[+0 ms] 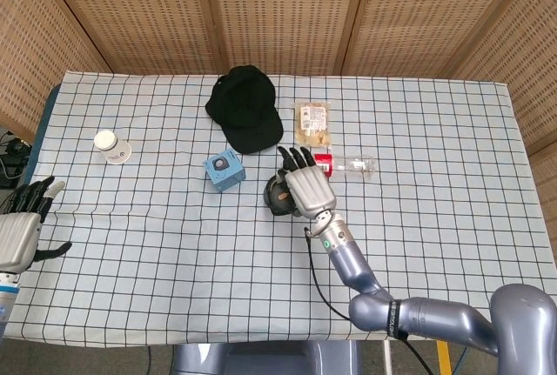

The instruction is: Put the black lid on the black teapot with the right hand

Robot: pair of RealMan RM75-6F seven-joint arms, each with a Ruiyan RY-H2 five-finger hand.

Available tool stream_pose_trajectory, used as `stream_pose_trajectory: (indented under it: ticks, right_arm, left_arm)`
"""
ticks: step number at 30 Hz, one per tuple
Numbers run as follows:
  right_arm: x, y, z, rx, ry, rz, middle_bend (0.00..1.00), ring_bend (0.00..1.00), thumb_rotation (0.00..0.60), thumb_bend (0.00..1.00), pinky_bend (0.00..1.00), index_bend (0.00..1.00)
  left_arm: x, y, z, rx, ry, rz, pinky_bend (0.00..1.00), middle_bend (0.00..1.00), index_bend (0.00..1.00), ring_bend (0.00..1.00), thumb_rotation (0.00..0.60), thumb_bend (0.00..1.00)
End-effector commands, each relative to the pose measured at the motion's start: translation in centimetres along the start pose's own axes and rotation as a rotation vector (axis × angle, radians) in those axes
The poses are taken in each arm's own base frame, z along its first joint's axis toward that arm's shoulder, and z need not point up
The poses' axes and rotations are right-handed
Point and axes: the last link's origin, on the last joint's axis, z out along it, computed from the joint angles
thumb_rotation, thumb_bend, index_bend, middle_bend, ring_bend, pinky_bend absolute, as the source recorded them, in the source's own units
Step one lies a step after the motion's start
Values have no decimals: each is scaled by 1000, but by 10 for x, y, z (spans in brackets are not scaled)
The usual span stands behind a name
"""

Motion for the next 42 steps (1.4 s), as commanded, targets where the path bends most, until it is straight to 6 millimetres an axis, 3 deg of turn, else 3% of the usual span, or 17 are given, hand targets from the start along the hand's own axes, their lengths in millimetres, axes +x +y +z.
stream_pose_trajectory:
  ticks: [1,11,29,37,42]
  right_arm:
    - [-2,-4,11,0,-12,4,51,0,600,350,0,479]
    - [-4,1,35,-21,-21,7,54,0,600,351,0,479]
    - [-32,6,45,-28,-77,-20,51,0,600,351,0,471]
    - [-32,4,47,-20,-64,-30,0,0,600,345,0,281]
    - [-28,3,45,-11,-48,-34,0,0,600,340,0,220]
  left_arm:
    - [-1,0,1,0,-3,1,0,0,0,0,600,58]
    - [-3,-1,6,12,-23,3,0,0,0,0,600,58]
    - [-6,-4,12,28,-39,3,0,0,0,0,600,61]
    - [-6,-5,12,30,-43,2,0,0,0,0,600,60]
    - [-5,-3,11,23,-40,1,0,0,0,0,600,61]
